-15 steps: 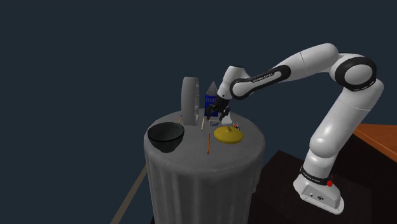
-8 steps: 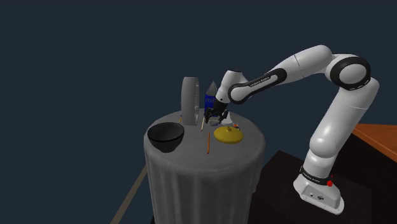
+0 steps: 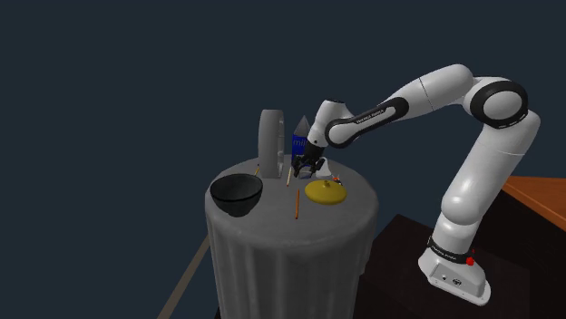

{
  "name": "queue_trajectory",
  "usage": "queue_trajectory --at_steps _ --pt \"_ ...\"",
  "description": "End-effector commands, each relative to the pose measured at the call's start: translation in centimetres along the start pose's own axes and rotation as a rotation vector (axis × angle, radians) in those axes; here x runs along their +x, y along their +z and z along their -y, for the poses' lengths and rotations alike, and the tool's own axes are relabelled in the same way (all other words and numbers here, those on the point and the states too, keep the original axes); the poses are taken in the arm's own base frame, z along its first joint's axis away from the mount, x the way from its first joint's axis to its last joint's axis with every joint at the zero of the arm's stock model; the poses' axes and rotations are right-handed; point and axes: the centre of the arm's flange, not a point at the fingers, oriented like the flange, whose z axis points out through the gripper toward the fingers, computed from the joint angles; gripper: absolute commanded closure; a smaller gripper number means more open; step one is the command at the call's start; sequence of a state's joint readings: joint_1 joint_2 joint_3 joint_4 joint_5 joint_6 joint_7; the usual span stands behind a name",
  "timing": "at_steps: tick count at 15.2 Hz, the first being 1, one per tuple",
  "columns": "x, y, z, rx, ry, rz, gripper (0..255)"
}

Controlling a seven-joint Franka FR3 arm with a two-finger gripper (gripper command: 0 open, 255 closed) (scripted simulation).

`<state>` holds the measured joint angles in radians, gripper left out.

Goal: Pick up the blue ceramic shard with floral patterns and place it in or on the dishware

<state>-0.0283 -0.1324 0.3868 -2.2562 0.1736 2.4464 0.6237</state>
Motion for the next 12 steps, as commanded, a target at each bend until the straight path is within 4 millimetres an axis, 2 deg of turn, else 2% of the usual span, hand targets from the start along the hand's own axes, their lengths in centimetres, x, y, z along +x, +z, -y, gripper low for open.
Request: queue_trajectory --at_steps 1,6,12 --pt "0.0 0.0 0.0 0.0 0.0 0.0 255" --pt "0.0 0.0 0.0 0.0 0.0 0.0 255" --pt "0.6 -3.0 0.8 0.0 0.0 0.0 255"
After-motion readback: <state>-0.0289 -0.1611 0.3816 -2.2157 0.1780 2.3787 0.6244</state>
